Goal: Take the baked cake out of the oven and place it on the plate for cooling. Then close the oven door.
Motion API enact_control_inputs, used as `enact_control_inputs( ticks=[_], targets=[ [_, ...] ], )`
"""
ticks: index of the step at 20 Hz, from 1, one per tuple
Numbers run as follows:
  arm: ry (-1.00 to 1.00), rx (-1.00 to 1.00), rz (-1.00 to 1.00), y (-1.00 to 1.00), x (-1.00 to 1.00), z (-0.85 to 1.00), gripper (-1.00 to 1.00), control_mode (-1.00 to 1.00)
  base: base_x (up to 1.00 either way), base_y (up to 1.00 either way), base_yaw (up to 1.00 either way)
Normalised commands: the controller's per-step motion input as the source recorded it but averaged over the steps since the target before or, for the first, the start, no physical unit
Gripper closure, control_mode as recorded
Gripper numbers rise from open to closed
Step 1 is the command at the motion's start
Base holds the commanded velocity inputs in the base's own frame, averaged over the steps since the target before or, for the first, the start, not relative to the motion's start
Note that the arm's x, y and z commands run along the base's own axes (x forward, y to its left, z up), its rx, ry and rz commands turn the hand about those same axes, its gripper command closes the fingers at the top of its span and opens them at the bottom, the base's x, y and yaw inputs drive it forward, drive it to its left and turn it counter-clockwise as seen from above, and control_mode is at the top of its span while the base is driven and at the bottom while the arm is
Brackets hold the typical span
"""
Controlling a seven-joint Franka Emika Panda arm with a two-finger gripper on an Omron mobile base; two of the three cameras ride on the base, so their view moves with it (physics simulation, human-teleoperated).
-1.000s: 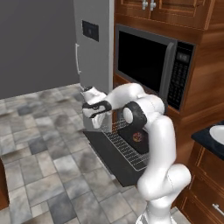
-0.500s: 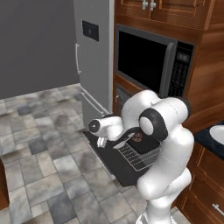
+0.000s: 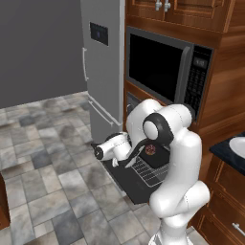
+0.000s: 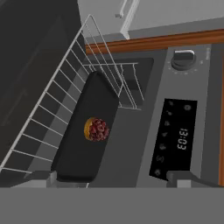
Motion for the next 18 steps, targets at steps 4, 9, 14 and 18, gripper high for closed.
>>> enact_control_inputs(
  ticks=[4, 9, 14, 18],
  targets=[
    [0.25, -0.33, -0.17, 0.00, 0.35, 0.03, -1.00, -1.00, 0.00, 0.00, 0.00],
    [0.34, -0.28, -0.16, 0.00, 0.15, 0.11, -1.00, -1.00, 0.00, 0.00, 0.00],
    [0.24, -0.29, -0.12, -0.10, 0.01, -0.01, -1.00, -1.00, 0.00, 0.00, 0.00],
    [0.14, -0.19, -0.13, -0.42, 0.00, -0.07, -1.00, -1.00, 0.00, 0.00, 0.00]
  ],
)
